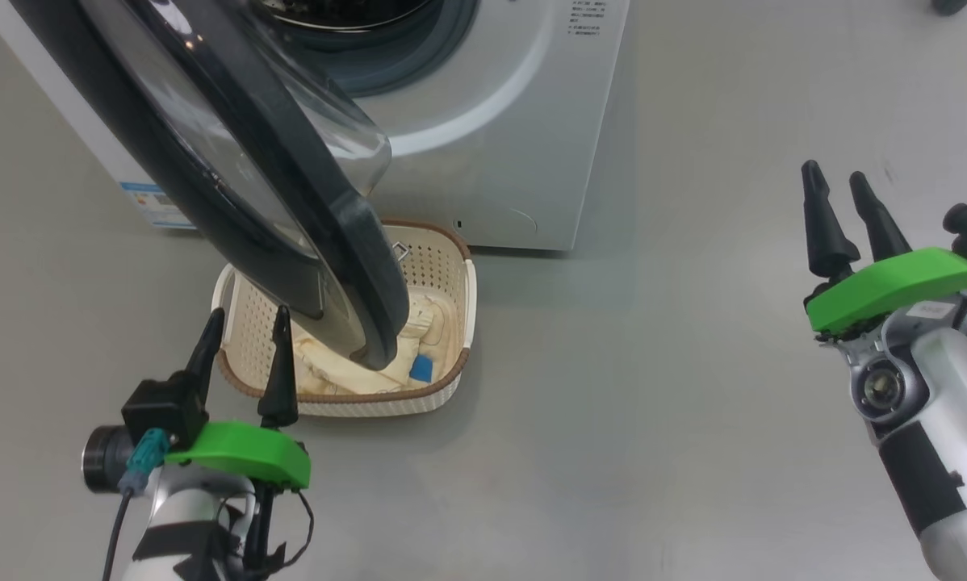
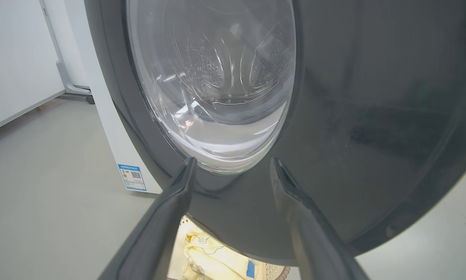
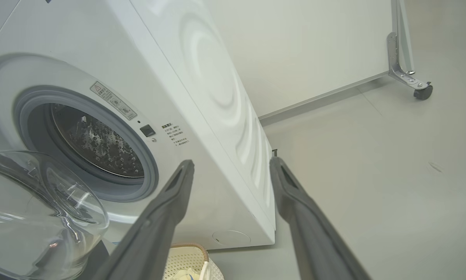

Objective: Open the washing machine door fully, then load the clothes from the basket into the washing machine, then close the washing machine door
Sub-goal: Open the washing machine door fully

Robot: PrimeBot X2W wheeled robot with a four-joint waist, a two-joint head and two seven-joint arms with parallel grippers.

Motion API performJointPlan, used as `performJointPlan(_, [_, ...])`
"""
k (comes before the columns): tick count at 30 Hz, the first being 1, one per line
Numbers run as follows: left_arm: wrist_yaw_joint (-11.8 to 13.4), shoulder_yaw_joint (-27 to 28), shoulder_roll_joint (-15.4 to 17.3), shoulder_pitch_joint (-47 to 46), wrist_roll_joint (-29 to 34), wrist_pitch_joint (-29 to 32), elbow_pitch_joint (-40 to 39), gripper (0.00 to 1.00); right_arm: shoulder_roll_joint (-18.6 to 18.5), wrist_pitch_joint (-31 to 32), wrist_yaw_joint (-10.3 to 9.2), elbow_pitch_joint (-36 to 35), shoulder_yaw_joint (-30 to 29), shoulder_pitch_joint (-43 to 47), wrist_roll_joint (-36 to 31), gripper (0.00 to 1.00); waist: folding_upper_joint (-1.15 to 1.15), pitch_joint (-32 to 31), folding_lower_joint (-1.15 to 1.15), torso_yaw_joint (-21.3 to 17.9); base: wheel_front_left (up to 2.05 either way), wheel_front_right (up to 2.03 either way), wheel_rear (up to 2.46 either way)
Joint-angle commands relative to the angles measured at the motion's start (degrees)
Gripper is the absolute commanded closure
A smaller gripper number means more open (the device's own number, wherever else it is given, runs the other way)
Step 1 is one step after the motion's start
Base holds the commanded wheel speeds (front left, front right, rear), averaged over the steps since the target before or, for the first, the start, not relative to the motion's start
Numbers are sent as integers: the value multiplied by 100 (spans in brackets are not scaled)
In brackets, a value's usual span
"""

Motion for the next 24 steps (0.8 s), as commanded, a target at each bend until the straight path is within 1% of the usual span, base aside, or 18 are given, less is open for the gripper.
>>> performJointPlan(1, [-17, 222, 173, -36, 1, -39, -143, 0, 62, -62, 59, -207, -184, 74, -429, 0, 0, -97, 0, -77, 0, 0, 0])
performJointPlan(4, [-18, 238, 190, 29, -3, -39, -125, 0, 264, -65, 59, -430, -669, 382, -1218, 0, 0, -179, 0, -131, 0, 0, 0])
performJointPlan(7, [-18, 247, 198, 69, -7, -39, -112, 0, 473, -66, 59, -679, -1016, 705, -1898, 0, 0, -233, 0, -168, 0, 0, 0])
performJointPlan(13, [-18, 258, 214, 150, -24, -39, -79, 0, 828, -67, 59, -1172, -1326, 1321, -2892, 0, 0, -339, 0, -224, 0, 0, 0])
performJointPlan(15, [-18, 268, 222, 183, -32, -39, -69, 0, 922, -67, 59, -1325, -1368, 1505, -3113, 0, 0, -372, 0, -244, 0, 0, 0])
performJointPlan(16, [-18, 268, 222, 183, -32, -39, -69, 0, 922, -67, 59, -1325, -1368, 1505, -3113, 0, 0, -372, 0, -244, 0, 0, 0])
performJointPlan(18, [-19, 295, 238, 233, -43, -39, -62, 0, 1029, -5, 59, -1517, -1397, 1745, -3374, 0, 0, -412, 0, -284, 0, 0, 0])
performJointPlan(24, [-18, 340, 251, 324, -46, -39, -53, 0, 1133, 156, 59, -1877, -1447, 2148, -3774, 0, 0, -498, 0, -331, 0, 0, 0])
